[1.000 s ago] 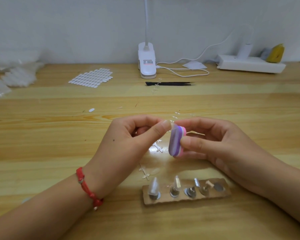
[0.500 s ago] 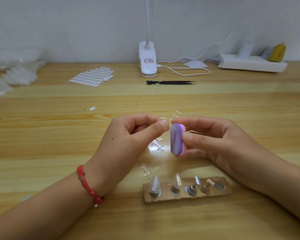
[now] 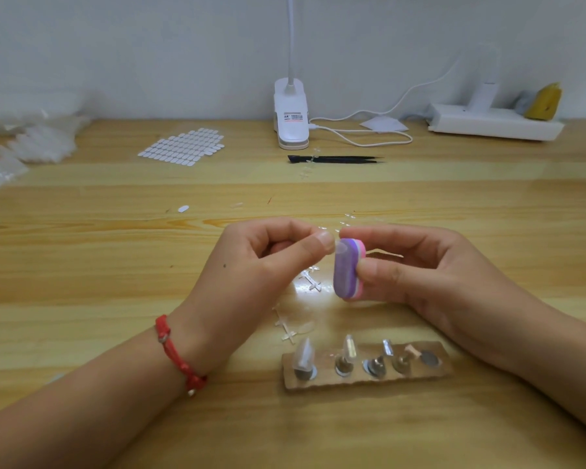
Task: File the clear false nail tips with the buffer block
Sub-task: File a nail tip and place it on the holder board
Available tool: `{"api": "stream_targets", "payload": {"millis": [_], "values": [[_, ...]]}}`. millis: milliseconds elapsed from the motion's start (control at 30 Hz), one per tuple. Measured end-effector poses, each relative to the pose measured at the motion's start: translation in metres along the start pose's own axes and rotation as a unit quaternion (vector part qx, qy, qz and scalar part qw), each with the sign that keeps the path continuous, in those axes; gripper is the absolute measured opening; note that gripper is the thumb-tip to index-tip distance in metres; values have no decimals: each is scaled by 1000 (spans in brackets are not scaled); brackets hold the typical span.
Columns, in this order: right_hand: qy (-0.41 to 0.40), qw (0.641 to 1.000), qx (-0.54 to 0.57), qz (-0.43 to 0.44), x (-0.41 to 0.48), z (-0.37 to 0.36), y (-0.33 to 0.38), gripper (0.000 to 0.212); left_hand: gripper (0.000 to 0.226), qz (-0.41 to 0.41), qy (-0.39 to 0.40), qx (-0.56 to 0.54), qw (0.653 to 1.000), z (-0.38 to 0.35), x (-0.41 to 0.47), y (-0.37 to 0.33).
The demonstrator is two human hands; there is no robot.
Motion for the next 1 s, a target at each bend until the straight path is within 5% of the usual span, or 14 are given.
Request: {"api": "stream_targets", "payload": {"millis": [500, 667, 1000], "values": [[16, 999, 30, 12, -1, 0, 1, 39, 19, 7, 10, -2, 1000, 1, 3, 0], [14, 1000, 1, 12, 0, 0, 0, 42, 17, -20, 70, -4, 997, 1, 0, -4], [1, 999, 32, 11, -1, 0, 1, 38, 19, -16, 44, 5, 999, -1, 0, -4]]}}
Point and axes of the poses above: each hand's wrist, its own x-axis towards the middle knuckle, its own z-axis out of the back of the hand, y = z × x, the point moved 1 cm from there along x, towards the middle knuckle, and after that the axes turned 13 degrees about -y, right-handed, at the moved point
